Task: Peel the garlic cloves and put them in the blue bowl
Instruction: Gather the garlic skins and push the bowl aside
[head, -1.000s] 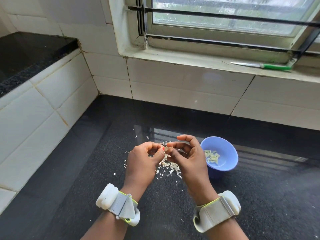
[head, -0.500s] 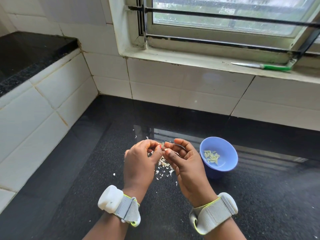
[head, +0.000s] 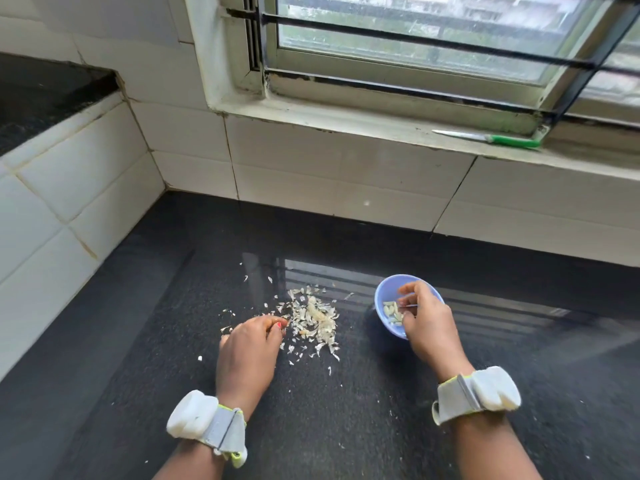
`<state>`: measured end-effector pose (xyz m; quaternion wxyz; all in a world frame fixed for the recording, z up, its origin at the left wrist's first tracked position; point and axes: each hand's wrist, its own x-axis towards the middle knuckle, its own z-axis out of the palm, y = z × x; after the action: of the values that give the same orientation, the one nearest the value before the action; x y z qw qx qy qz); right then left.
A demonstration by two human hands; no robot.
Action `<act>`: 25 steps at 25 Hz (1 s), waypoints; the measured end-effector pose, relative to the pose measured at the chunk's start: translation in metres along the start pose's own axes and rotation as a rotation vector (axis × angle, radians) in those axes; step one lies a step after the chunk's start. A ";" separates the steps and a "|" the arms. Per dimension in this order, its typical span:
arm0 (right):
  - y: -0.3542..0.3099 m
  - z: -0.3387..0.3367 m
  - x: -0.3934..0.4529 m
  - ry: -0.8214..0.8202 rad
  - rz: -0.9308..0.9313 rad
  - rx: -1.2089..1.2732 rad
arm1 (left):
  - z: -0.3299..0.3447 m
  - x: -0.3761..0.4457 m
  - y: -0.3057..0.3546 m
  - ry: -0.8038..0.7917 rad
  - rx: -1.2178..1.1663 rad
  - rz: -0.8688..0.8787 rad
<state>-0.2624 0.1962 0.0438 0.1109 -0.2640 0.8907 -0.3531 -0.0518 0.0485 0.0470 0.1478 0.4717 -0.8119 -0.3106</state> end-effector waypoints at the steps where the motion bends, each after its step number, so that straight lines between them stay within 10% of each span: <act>1: 0.003 0.002 0.001 0.002 -0.008 -0.053 | 0.001 0.000 0.000 0.000 -0.011 -0.004; 7: -0.036 0.013 -0.011 0.257 -0.251 0.049 | -0.002 0.001 0.000 0.012 -0.115 -0.047; 14: -0.087 0.094 -0.082 -0.374 -0.665 0.076 | -0.001 0.006 -0.002 -0.057 -0.475 -0.159; 18: -0.067 0.113 -0.072 -0.158 -0.705 -0.302 | -0.005 -0.004 -0.006 -0.213 -0.935 -0.315; 25: -0.012 0.093 -0.076 -0.027 -0.293 -0.305 | -0.008 -0.014 -0.063 0.329 -0.026 0.009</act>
<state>-0.1585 0.1773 -0.0151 0.0291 -0.4093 0.8843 -0.2229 0.0022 0.0352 0.0127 0.2865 0.5107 -0.7746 -0.2390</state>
